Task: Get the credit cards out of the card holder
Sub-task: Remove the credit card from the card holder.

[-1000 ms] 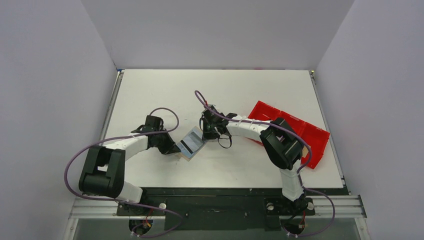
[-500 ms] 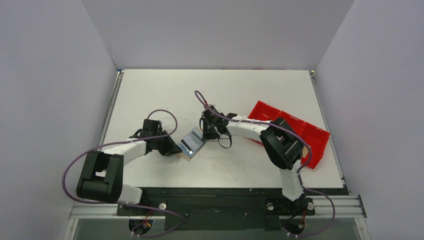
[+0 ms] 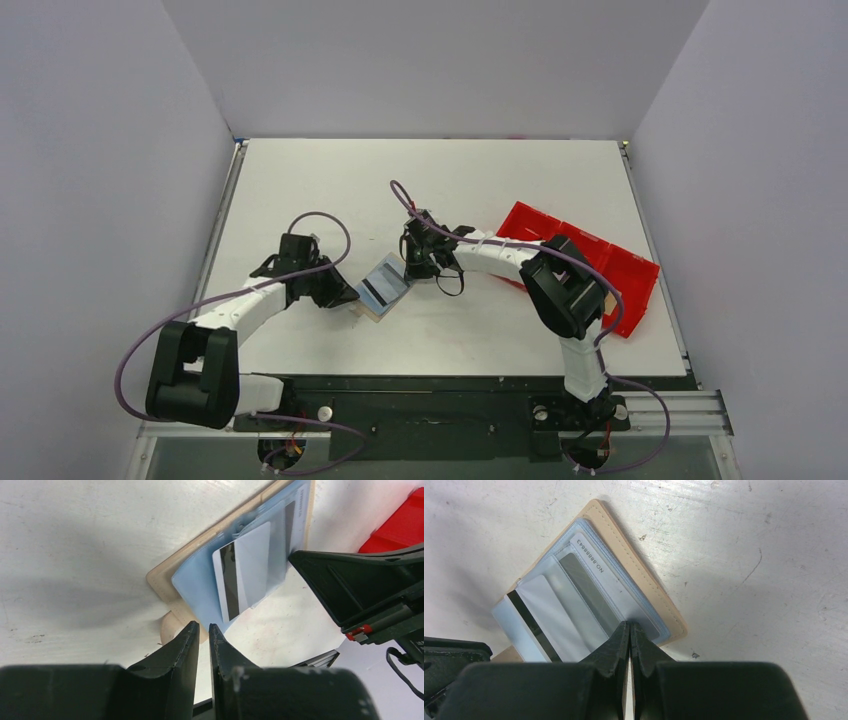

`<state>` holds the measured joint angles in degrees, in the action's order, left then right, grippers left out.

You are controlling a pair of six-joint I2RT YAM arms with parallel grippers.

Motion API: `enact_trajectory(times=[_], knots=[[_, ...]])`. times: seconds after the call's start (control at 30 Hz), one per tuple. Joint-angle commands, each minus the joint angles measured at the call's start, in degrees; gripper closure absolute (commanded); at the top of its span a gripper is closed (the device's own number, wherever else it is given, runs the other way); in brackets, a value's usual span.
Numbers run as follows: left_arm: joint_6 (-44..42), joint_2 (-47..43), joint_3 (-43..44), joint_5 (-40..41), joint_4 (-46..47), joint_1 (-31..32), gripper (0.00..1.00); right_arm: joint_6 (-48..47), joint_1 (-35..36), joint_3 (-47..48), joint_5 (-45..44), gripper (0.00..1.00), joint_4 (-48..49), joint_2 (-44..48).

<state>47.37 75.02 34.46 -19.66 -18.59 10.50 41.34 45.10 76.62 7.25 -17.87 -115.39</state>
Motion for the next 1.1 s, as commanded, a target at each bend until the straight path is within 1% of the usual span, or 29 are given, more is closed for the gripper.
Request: enact_trajectory(times=[0.0, 0.23, 0.4, 0.5, 0.73, 0.93, 1.07], knots=[[0.4, -0.6, 2.8, -2.3, 3.9, -0.4, 0.87, -2.4, -0.7, -2.4, -6.4, 1.00, -7.0, -5.1], [1.5, 6.4, 1.8, -3.8, 11.7, -0.3, 0.83, -2.4, -0.5, -2.1, -6.3, 1.00, -7.2, -5.4], [2.6, 9.1, -0.8, -5.7, 20.3, -0.4, 0.80, -2.6, -0.5, -1.9, -6.3, 1.00, -7.5, -5.6], [2.8, 9.9, -2.0, -5.8, 22.2, -0.4, 0.79, -2.6, -0.5, -1.9, -6.3, 1.00, -7.6, -5.6], [2.0, 12.4, -3.0, -4.1, 22.7, -0.8, 0.79, -2.6, -0.4, -1.5, -6.3, 1.00, -7.8, -5.9], [3.1, 14.9, -5.0, -5.1, 27.8, -0.8, 0.80, -2.6, -0.3, -1.5, -6.3, 1.00, -7.7, -6.0], [3.8, 14.4, -5.8, -6.2, 29.7, -0.8, 0.79, -2.7, -0.3, -1.6, -6.4, 1.00, -7.8, -6.0]])
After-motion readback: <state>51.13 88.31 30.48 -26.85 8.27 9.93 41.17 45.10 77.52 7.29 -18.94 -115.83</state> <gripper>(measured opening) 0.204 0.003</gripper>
